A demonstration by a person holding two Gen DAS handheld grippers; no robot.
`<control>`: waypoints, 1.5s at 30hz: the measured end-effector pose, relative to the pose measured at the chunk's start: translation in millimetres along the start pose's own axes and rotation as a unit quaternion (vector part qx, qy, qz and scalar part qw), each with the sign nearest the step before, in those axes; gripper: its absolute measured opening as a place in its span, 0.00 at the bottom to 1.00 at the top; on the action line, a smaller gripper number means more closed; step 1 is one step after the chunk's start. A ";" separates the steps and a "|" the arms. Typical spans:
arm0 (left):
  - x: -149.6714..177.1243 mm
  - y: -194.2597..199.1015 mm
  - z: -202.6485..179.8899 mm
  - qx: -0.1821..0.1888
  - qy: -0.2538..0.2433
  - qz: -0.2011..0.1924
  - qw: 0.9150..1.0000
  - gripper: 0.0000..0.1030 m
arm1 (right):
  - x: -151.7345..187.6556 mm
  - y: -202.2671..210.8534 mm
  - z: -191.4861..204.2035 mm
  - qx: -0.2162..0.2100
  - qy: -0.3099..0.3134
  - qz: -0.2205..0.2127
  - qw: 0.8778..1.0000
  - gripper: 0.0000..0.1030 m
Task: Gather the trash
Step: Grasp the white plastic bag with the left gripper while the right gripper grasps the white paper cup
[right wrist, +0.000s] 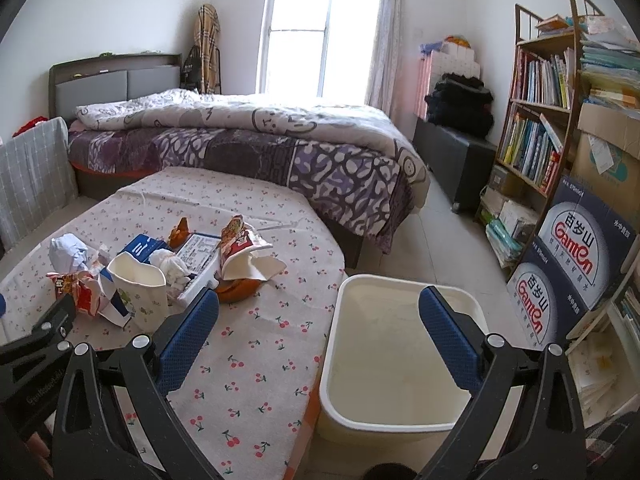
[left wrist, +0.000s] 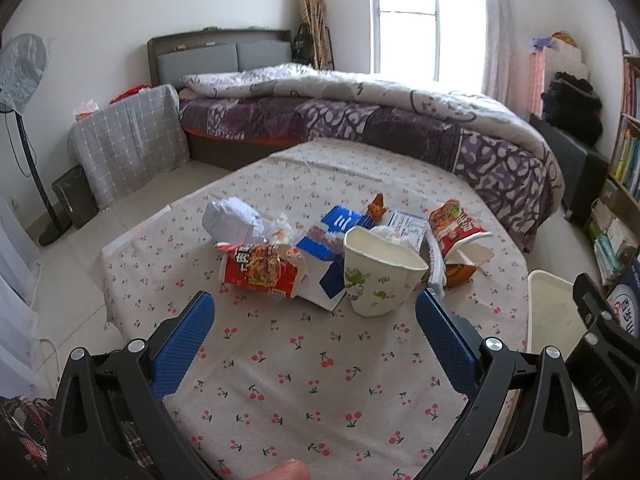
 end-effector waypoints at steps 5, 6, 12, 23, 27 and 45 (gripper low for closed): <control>-8.2 -20.9 5.9 -0.006 0.011 0.050 0.999 0.95 | -13.0 -13.3 -0.4 -0.011 -0.012 0.047 0.999 0.93; -11.8 -27.0 9.4 -0.009 0.013 0.060 0.998 0.95 | -16.0 -17.1 1.3 -0.017 -0.011 0.059 0.998 0.93; -41.4 -73.2 47.1 -0.030 0.057 0.129 0.990 0.95 | -30.5 -41.6 16.7 -0.069 0.004 0.128 0.989 0.93; -36.0 -194.5 137.3 -0.029 0.256 0.287 0.922 0.94 | -19.6 -88.7 87.7 -0.200 0.090 0.135 0.966 0.93; -12.3 -222.0 137.8 -0.009 0.322 0.338 0.884 0.94 | -10.1 -107.3 124.9 -0.257 0.131 0.146 0.946 0.93; -3.8 -253.6 143.0 0.010 0.347 0.370 0.862 0.85 | -2.2 -103.8 180.4 -0.386 0.162 0.177 0.891 0.92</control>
Point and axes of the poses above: each gripper's, at about its wrist camera, not at the fingertips, and y roughly against the way its jaws point, z to its left, x to its underside, the point moved 4 cm from there along -y, roughly the way its jaws point, and after that the axes turned 12 degrees about -z, right-handed, at the moved point
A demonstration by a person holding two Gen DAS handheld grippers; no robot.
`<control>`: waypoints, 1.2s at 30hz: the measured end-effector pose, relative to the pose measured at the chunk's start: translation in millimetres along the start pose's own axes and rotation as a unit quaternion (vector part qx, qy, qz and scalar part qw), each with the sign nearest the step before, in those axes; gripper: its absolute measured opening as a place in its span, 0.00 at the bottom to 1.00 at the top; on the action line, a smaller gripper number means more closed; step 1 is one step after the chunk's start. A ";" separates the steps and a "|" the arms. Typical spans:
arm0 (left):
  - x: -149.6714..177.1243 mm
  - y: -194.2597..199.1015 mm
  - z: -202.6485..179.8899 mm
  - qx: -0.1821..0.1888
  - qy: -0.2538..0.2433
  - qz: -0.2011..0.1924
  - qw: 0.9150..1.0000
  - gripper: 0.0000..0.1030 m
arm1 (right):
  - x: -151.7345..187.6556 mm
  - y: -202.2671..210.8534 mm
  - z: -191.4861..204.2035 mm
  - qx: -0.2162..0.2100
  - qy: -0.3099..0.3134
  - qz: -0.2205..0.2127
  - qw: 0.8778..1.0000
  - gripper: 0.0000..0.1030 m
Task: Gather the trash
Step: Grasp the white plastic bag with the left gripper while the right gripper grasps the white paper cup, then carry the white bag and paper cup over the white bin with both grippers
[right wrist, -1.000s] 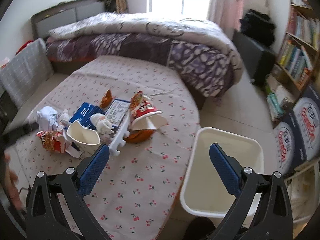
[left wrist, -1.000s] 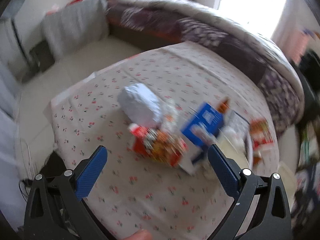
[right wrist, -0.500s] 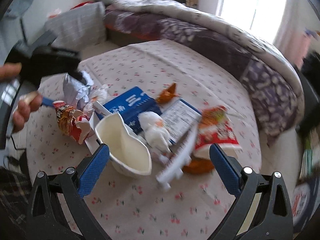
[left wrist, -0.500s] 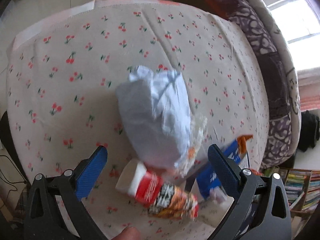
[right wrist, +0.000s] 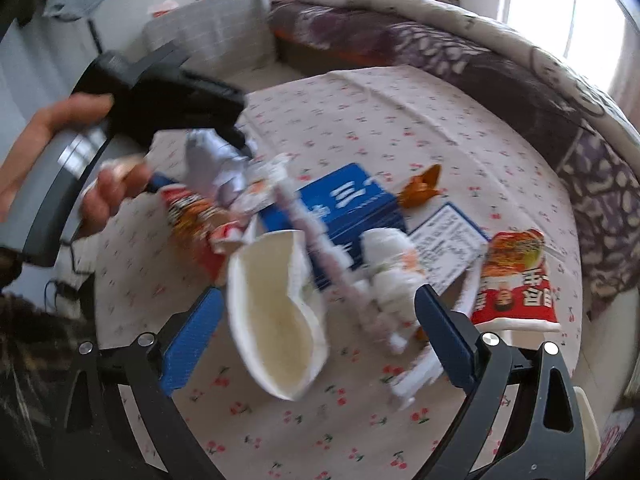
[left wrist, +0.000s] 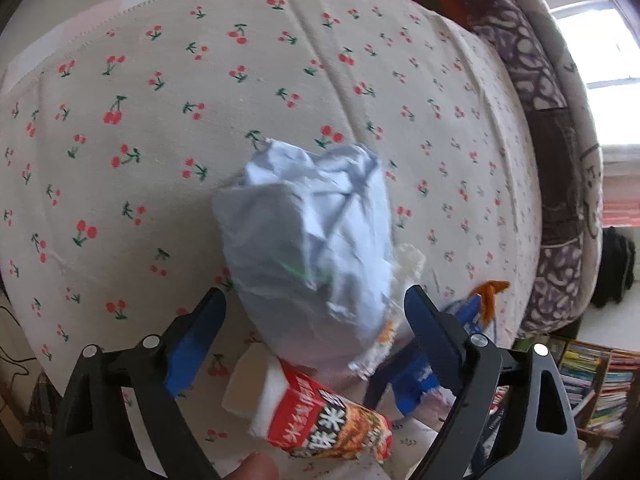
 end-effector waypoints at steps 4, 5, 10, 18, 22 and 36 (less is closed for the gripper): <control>0.5 6.6 -7.0 0.003 -0.016 -0.012 1.000 0.85 | 3.7 0.5 4.3 0.015 0.013 -0.004 1.000 0.84; 0.0 7.1 -6.9 0.002 -0.019 -0.015 1.000 0.85 | 5.3 -2.4 4.5 0.022 0.015 0.001 1.000 0.76; 1.0 -3.6 1.6 -0.007 -0.015 -0.003 1.000 0.76 | 9.8 -11.9 0.4 0.032 -0.011 0.021 0.999 0.21; 0.0 17.9 -18.6 0.031 -0.051 -0.043 0.997 0.43 | -6.6 16.8 -0.5 0.030 -0.035 -0.032 0.998 0.16; 1.5 37.1 -34.9 0.048 -0.074 -0.081 0.993 0.42 | -16.7 34.9 -13.3 0.049 -0.060 -0.064 0.995 0.16; 43.7 102.1 -103.5 0.077 -0.204 -0.209 0.953 0.42 | -15.3 84.2 -61.2 0.148 -0.103 -0.122 0.976 0.17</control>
Point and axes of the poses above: each gripper's, at about its wrist camera, not at the fingertips, and y roughly against the way its jaws point, z to its left, x to its underside, the point moved 4 cm from there along -y, roughly the way its jaws point, and after that the axes turned 12 degrees about -z, right-handed, at the moved point
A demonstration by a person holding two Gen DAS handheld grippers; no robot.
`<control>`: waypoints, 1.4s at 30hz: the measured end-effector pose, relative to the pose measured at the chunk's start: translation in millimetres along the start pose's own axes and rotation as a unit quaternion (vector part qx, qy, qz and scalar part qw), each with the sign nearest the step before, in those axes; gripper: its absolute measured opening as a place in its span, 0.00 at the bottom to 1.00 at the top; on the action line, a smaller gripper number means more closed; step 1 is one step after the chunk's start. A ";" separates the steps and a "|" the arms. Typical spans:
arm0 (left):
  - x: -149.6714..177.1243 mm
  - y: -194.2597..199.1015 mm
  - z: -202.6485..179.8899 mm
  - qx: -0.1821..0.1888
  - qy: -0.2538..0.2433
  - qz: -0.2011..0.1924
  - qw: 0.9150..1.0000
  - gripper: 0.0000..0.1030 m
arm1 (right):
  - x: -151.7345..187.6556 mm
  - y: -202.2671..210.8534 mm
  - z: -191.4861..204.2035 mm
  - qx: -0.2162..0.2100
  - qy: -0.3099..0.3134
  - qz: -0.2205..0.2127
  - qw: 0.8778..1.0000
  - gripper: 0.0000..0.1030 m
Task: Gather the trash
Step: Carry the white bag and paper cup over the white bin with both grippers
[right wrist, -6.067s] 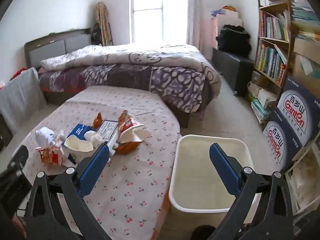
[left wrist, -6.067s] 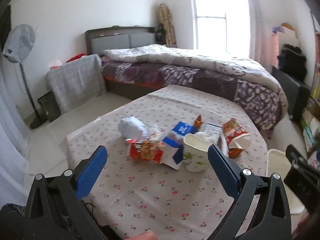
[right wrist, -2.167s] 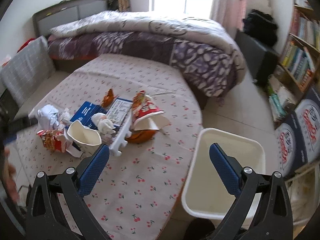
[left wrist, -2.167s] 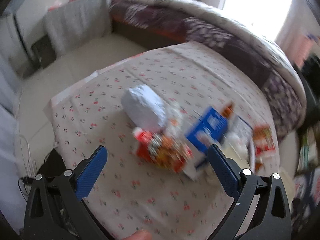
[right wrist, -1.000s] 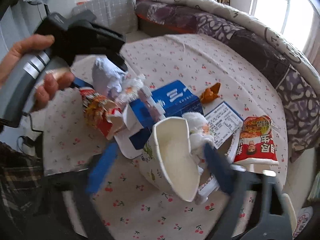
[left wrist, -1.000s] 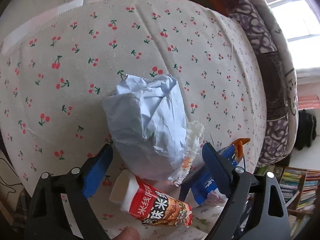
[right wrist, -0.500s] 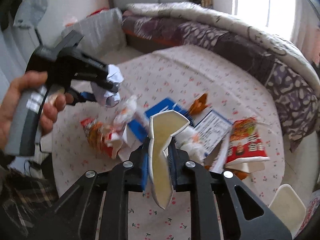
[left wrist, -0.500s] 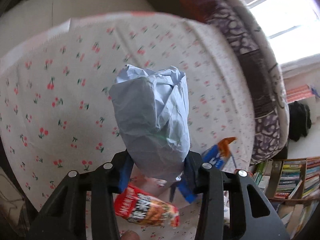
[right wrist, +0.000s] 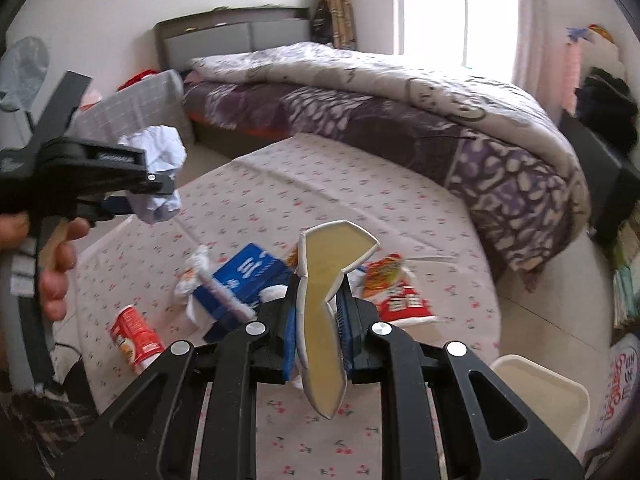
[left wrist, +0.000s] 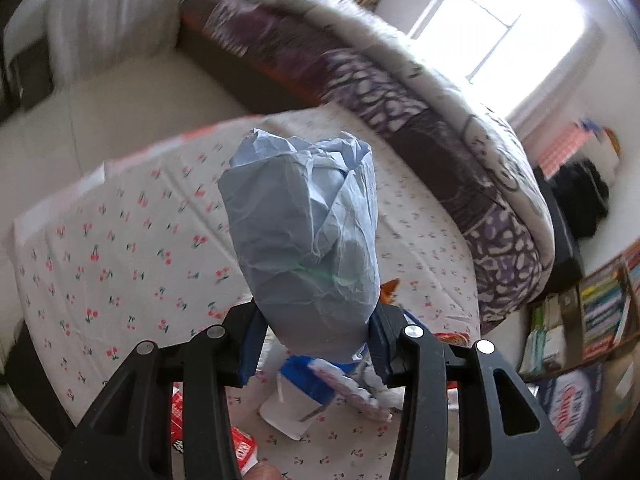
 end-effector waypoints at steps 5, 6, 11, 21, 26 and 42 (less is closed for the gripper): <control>11.1 15.3 -34.6 0.013 -0.054 -0.028 0.998 0.43 | -0.5 12.0 -22.0 0.041 -0.011 -0.009 0.999 0.17; 14.8 18.0 -44.5 0.017 -0.070 -0.035 0.997 0.43 | -0.4 13.7 -26.1 0.048 -0.013 -0.009 0.999 0.17; 36.0 24.6 -81.2 0.033 -0.122 -0.045 0.991 0.43 | 3.0 22.5 -50.1 0.083 -0.034 -0.002 0.996 0.17; 85.9 36.4 -137.0 0.079 -0.163 -0.049 0.982 0.43 | 14.2 44.4 -107.2 0.155 -0.074 0.015 0.985 0.18; 116.1 38.2 -168.7 0.101 -0.207 -0.037 0.972 0.43 | 24.2 57.1 -138.9 0.185 -0.101 0.036 0.977 0.19; 183.3 54.8 -231.2 0.160 -0.276 -0.006 0.948 0.43 | 56.7 108.2 -223.3 0.261 -0.166 0.056 0.949 0.21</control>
Point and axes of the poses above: each gripper's, at about its wrist camera, not at the fingertips, and y roughly against the way its jaws point, z to its left, x to its underside, the point moved 4 cm from there along -y, roughly the way its jaws point, and after that the axes turned 12 degrees about -z, right-handed, at the moved point
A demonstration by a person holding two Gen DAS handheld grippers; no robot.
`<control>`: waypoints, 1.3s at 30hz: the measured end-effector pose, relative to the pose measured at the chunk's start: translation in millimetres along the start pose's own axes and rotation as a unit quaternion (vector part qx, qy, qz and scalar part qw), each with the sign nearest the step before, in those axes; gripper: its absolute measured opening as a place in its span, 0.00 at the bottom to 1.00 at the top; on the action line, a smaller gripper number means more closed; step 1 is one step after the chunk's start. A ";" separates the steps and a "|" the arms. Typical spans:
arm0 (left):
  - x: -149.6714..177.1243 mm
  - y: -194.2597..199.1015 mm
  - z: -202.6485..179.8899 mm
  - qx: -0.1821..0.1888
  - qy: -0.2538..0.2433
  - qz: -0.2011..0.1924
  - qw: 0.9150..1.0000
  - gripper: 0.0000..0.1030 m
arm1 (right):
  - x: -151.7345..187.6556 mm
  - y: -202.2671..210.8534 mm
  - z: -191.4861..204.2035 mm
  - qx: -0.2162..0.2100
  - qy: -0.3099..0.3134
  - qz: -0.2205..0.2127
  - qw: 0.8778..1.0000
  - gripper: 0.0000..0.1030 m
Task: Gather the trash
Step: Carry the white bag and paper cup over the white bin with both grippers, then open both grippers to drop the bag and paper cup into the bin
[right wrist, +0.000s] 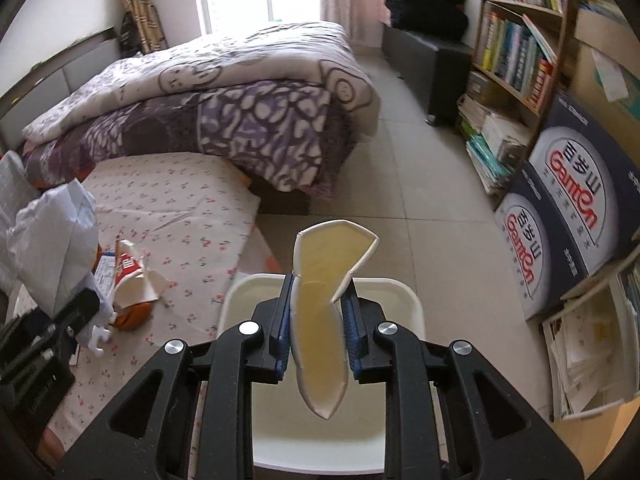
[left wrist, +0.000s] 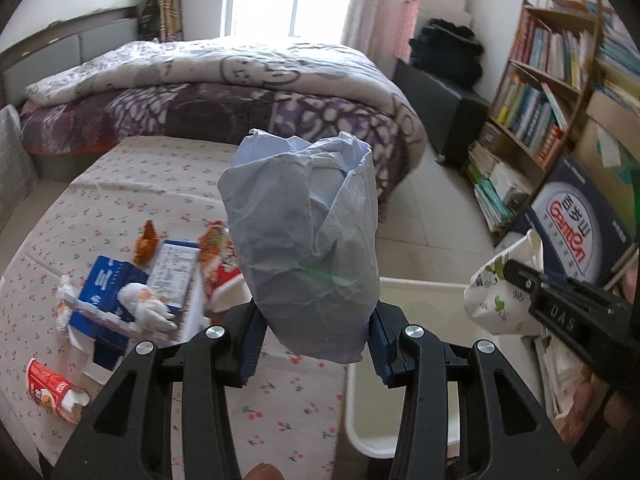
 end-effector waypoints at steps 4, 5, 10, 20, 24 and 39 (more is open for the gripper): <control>7.1 -3.7 -18.7 0.016 -0.012 0.010 1.000 0.43 | -0.7 0.7 -18.1 0.007 -0.023 0.002 1.000 0.28; 8.9 -4.7 -24.8 0.021 -0.017 0.013 1.000 0.43 | -1.2 0.5 -22.0 0.008 -0.028 0.002 1.000 0.30; 17.4 -6.4 -48.5 0.039 -0.034 0.022 0.998 0.43 | -4.5 3.2 -40.0 0.024 -0.055 -0.007 0.998 0.50; 30.9 -9.7 -83.1 0.071 -0.060 0.040 0.995 0.49 | -10.6 9.0 -70.1 0.051 -0.092 -0.027 0.994 0.68; 31.6 -9.8 -89.6 0.081 -0.061 0.042 0.994 0.63 | -10.9 9.9 -74.3 0.055 -0.097 -0.029 0.993 0.71; 32.0 -7.4 -71.3 0.052 -0.059 0.040 0.996 0.70 | -16.6 18.5 -57.6 0.074 -0.079 -0.068 0.992 0.93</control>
Point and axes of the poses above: each gripper's, at about its wrist camera, not at the fingertips, and y roughly against the way its jaws point, z to its left, x to its underside, the point moved 4 cm from there along -y, roughly the way its jaws point, and after that the axes turned 12 degrees about -z, right-handed, at the moved point
